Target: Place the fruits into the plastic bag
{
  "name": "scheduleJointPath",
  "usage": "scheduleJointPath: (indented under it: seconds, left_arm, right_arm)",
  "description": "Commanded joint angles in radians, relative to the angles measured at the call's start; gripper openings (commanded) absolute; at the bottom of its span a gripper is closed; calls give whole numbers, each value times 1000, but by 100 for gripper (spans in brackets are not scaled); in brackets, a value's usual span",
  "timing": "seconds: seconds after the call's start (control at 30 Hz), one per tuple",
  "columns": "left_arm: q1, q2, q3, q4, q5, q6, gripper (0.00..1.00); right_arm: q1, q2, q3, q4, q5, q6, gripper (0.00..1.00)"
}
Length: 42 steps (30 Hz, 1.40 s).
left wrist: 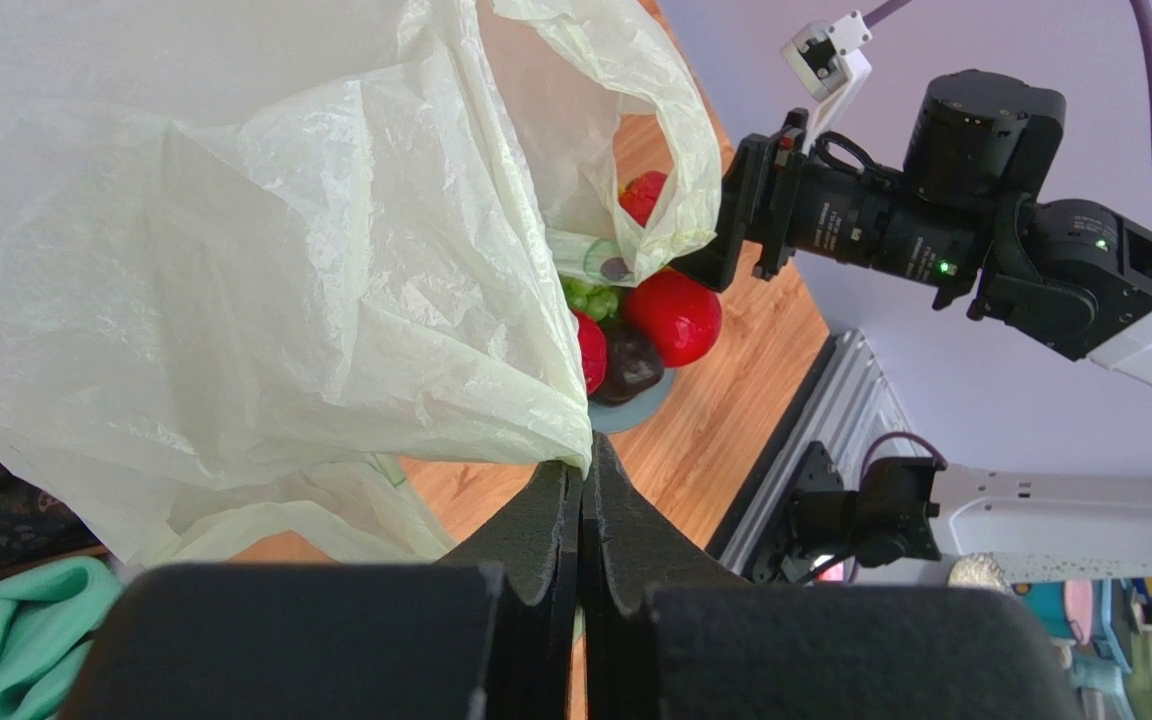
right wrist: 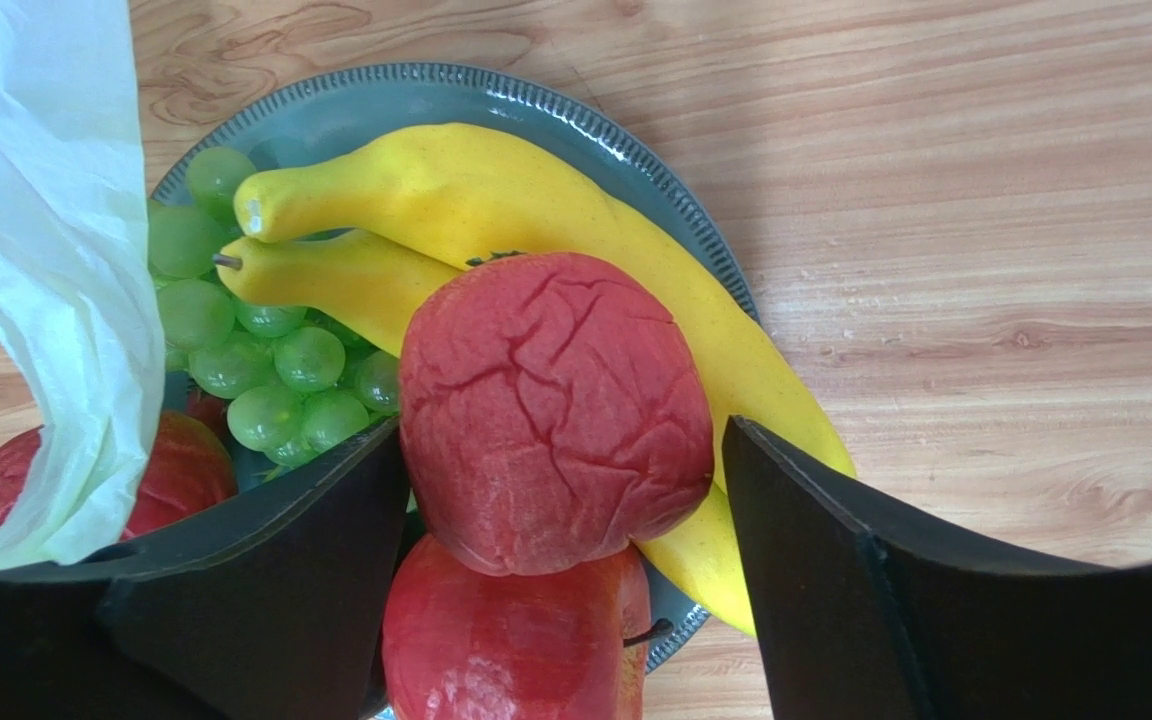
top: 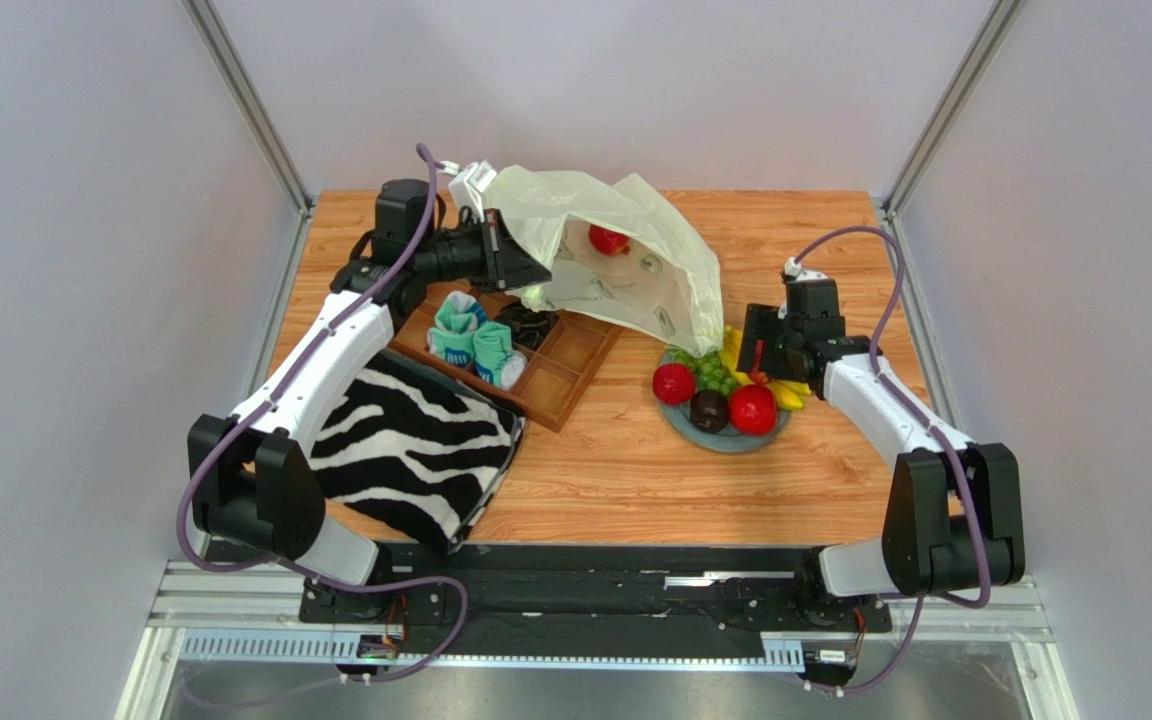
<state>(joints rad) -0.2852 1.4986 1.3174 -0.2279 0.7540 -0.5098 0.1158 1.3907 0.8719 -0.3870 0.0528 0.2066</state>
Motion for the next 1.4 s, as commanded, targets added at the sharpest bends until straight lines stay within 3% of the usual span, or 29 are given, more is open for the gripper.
scheduleJointPath:
  seconds: [0.0, 0.27, 0.37, 0.67, 1.0, 1.17, 1.37]
  left_arm:
    - [6, 0, 37, 9, 18, 10, 0]
    - [6, 2, 42, 2, 11, 14, 0]
    - [6, 0, 40, 1, 10, 14, 0]
    - [6, 3, 40, 1, 11, 14, 0]
    - [6, 3, 40, 2, 11, 13, 0]
    - [6, 2, 40, 4, 15, 11, 0]
    - [6, -3, 40, 6, 15, 11, 0]
  right_arm:
    - [8, 5, 36, 53, -2, -24, 77]
    - [16, -1, 39, 39, 8, -27, 52]
    - [16, -12, 45, 25, 16, -27, 47]
    - [41, -126, 76, -67, 93, 4, 41]
    - [270, -334, 162, -78, 139, 30, 40]
    - [399, -299, 225, -30, 140, 34, 40]
    - [499, -144, 331, -1, 137, 24, 40]
